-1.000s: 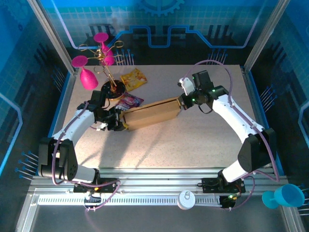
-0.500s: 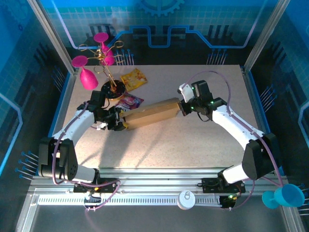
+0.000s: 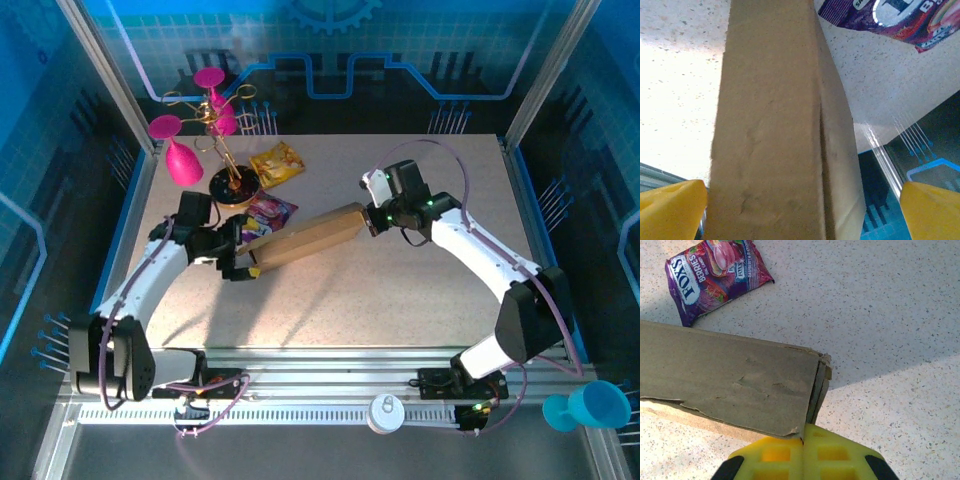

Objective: Fold the paper box

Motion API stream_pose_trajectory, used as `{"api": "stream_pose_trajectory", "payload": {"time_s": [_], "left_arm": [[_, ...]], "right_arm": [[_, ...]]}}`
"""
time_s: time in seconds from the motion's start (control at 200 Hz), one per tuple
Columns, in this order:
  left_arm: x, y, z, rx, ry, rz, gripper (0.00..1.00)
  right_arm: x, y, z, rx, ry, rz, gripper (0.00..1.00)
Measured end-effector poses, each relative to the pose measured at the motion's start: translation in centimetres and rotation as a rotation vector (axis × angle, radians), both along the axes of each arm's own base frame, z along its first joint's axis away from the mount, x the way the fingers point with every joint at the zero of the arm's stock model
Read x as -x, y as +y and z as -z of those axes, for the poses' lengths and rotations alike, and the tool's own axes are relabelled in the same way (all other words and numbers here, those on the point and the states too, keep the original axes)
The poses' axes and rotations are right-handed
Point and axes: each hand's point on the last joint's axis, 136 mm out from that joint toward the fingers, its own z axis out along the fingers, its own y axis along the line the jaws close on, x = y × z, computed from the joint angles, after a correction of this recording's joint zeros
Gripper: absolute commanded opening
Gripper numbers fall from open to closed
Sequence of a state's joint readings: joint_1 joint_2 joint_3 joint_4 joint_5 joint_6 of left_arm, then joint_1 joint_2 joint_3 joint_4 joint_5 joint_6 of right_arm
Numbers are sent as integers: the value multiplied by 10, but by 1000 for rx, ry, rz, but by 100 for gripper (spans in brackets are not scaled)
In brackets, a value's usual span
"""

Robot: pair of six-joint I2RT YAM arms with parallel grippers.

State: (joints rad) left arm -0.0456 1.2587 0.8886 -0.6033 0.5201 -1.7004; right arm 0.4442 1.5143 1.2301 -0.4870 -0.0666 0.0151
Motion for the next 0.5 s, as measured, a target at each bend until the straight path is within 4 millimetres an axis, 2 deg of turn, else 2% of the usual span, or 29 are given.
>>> {"api": "stream_pose_trajectory", "payload": {"time_s": [0.145, 0.5], "left_arm": [[2, 2, -4, -14, -27, 1, 96], [2, 3, 5, 9, 19, -64, 97]], "right_arm": [[-3, 1, 2, -2, 13, 8, 0], [-18, 8, 4, -10, 41, 41, 0]]}}
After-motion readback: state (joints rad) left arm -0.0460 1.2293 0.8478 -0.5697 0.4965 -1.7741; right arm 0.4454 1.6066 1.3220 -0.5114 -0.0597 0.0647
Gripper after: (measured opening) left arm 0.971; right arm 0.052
